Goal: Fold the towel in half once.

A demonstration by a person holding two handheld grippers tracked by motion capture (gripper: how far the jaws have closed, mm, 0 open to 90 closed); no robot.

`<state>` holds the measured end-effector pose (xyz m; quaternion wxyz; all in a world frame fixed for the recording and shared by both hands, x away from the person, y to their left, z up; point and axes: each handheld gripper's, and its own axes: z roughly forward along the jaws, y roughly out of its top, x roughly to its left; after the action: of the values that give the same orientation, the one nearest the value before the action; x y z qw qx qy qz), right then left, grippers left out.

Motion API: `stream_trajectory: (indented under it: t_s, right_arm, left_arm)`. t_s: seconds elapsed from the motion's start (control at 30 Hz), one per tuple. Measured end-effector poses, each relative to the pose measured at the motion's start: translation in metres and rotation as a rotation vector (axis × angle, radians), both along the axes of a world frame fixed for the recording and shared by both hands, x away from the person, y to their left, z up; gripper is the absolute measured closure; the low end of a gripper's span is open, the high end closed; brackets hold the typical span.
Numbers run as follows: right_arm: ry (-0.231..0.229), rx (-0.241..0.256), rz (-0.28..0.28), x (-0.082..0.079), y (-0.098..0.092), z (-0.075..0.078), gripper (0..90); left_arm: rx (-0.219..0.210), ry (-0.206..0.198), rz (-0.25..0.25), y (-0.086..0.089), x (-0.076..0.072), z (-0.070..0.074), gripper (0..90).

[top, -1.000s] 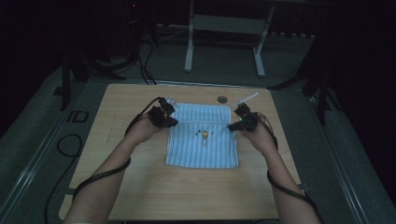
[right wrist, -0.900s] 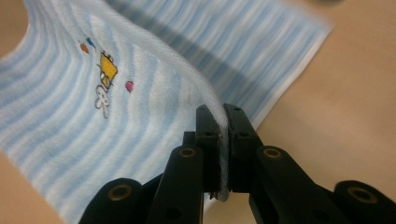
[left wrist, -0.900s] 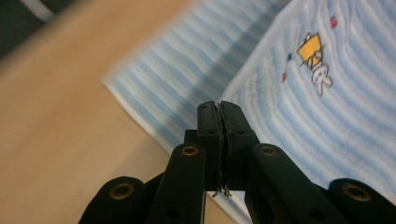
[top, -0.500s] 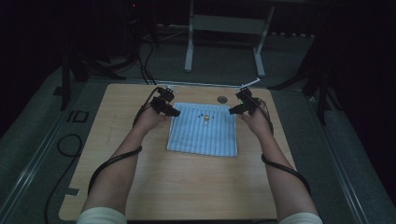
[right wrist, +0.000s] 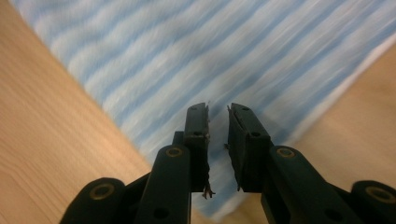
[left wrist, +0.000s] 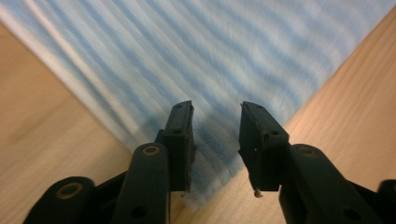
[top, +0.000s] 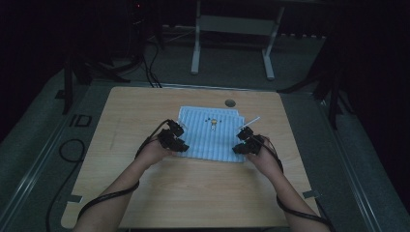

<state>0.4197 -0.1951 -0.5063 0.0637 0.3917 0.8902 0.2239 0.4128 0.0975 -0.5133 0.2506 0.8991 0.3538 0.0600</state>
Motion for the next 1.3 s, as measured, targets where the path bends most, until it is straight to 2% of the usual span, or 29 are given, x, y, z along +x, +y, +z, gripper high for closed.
stream_trajectory:
  t_s: [0.03, 0.1, 0.17, 0.3, 0.47, 0.63, 0.73, 0.9, 1.0, 1.03, 1.1, 1.2, 1.23, 1.3]
  right_arm:
    - [0.009, -0.001, 0.000, -0.001, 0.001, -0.005, 81.4]
    - [0.024, -0.026, -0.003, -0.004, 0.003, -0.013, 83.6]
    - [0.026, -0.022, -0.008, -0.006, 0.004, -0.018, 86.2]
    - [0.009, -0.026, -0.004, -0.009, 0.004, -0.019, 86.2]
    - [0.006, -0.040, 0.033, -0.024, 0.007, -0.019, 86.2]
    - [0.016, -0.026, 0.062, -0.044, 0.008, -0.019, 86.1]
    - [0.025, -0.013, 0.081, -0.059, 0.008, -0.019, 86.1]
    - [0.023, -0.023, 0.105, -0.081, 0.011, -0.019, 86.3]
    - [0.014, -0.025, 0.118, -0.094, 0.012, -0.019, 86.4]
    - [0.017, -0.019, 0.116, -0.099, 0.011, -0.020, 86.4]
    - [0.022, 0.003, 0.114, -0.108, 0.009, -0.021, 86.3]
    - [0.029, 0.021, 0.120, -0.123, 0.006, -0.021, 86.3]
    - [0.028, 0.025, 0.129, -0.128, 0.005, -0.022, 86.4]
    - [0.043, 0.033, 0.123, -0.138, 0.003, -0.021, 86.4]
  left_arm:
    - [-0.002, 0.013, -0.001, -0.002, 0.000, -0.006, 71.3]
    - [0.013, 0.014, -0.002, -0.003, -0.001, -0.012, 75.8]
    - [-0.004, 0.017, 0.014, -0.002, -0.003, -0.017, 82.3]
    - [-0.013, 0.017, 0.011, 0.000, -0.007, -0.018, 84.3]
    - [-0.042, 0.029, 0.004, 0.009, -0.025, -0.019, 84.9]
    - [-0.083, 0.032, -0.005, 0.018, -0.048, -0.022, 85.0]
    - [-0.075, 0.024, -0.018, 0.021, -0.064, -0.022, 85.6]
    - [-0.049, 0.016, -0.059, 0.020, -0.090, -0.020, 87.0]
    - [-0.055, 0.021, -0.068, 0.021, -0.104, -0.021, 88.1]
    - [-0.055, 0.021, -0.068, 0.021, -0.104, -0.021, 88.1]
    - [-0.051, 0.030, -0.089, 0.022, -0.118, -0.020, 88.1]
    - [-0.055, 0.031, -0.102, 0.022, -0.132, -0.021, 88.1]
    - [-0.055, 0.031, -0.102, 0.022, -0.132, -0.021, 88.1]
    - [-0.076, 0.038, -0.112, 0.021, -0.146, -0.022, 88.1]
